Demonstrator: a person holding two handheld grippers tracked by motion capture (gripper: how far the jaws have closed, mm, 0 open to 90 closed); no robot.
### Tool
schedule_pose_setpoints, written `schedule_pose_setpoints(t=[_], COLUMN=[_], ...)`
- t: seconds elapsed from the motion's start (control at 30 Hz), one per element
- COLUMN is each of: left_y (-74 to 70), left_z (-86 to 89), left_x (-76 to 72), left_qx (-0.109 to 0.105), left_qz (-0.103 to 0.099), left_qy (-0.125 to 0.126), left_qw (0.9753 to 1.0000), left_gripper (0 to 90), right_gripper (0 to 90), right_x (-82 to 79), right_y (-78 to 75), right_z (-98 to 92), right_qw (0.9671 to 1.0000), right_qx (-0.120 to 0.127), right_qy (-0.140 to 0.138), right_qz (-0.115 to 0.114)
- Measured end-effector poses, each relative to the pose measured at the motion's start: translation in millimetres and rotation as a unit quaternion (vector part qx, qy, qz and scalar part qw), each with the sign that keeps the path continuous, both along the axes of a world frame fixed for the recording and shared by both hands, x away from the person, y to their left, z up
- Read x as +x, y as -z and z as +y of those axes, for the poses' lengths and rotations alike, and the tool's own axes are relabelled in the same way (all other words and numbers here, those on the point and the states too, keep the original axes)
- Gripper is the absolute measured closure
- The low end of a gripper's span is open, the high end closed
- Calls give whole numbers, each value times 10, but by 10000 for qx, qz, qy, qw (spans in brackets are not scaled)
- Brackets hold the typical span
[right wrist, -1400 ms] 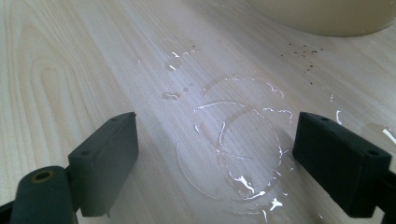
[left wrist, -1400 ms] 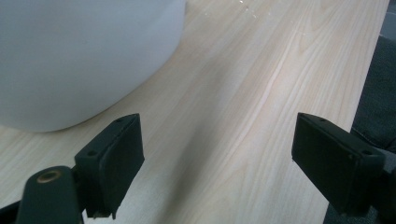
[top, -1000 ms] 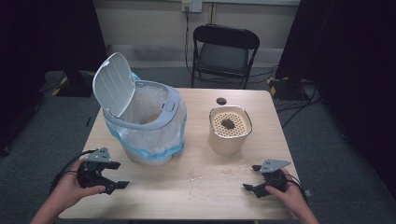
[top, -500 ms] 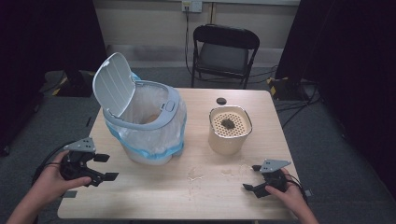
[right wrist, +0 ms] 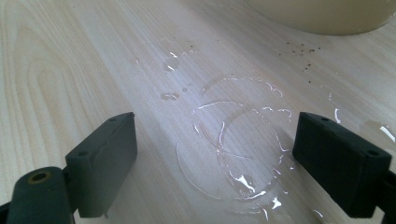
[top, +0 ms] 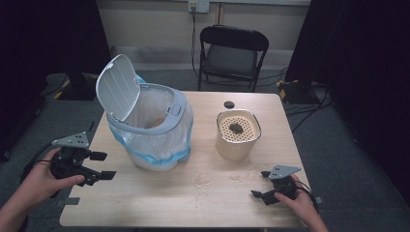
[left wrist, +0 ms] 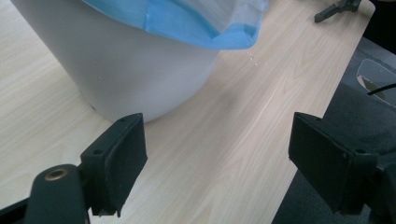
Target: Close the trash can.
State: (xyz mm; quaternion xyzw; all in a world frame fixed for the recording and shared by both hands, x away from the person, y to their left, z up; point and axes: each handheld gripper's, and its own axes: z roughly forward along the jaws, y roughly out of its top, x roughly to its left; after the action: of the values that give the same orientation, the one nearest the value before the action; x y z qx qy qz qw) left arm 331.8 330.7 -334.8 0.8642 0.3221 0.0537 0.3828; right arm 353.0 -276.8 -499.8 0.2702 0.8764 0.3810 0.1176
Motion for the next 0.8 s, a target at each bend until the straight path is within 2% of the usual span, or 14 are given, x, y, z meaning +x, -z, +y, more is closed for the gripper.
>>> schedule_pose_setpoints(t=[0.2,0.4,0.47,0.6,0.8], left_y=[-197,-385,-440,-546,-678], left_z=[58,94,103,127,180], left_x=[51,109,123,160,202], left_qx=[-101,-78,19,34,-117], left_qz=[-74,-117,-144,-192,-276], left_qy=[-133,-198,-186,-230,-339], left_qw=[9998,9997,9997,9995,9990], left_gripper=[181,179,180,180,180], right_gripper=[129,129,129,129,129], right_x=[-5,-10,-11,-11,-10], right_y=[1,1,1,1,1], right_z=[-1,-3,-3,-3,-3], right_qw=[10000,10000,10000,10000,10000], right_qx=[1,1,2,2,2], right_qy=[15,24,26,27,25], right_qz=[-9,-5,-3,-3,-4])
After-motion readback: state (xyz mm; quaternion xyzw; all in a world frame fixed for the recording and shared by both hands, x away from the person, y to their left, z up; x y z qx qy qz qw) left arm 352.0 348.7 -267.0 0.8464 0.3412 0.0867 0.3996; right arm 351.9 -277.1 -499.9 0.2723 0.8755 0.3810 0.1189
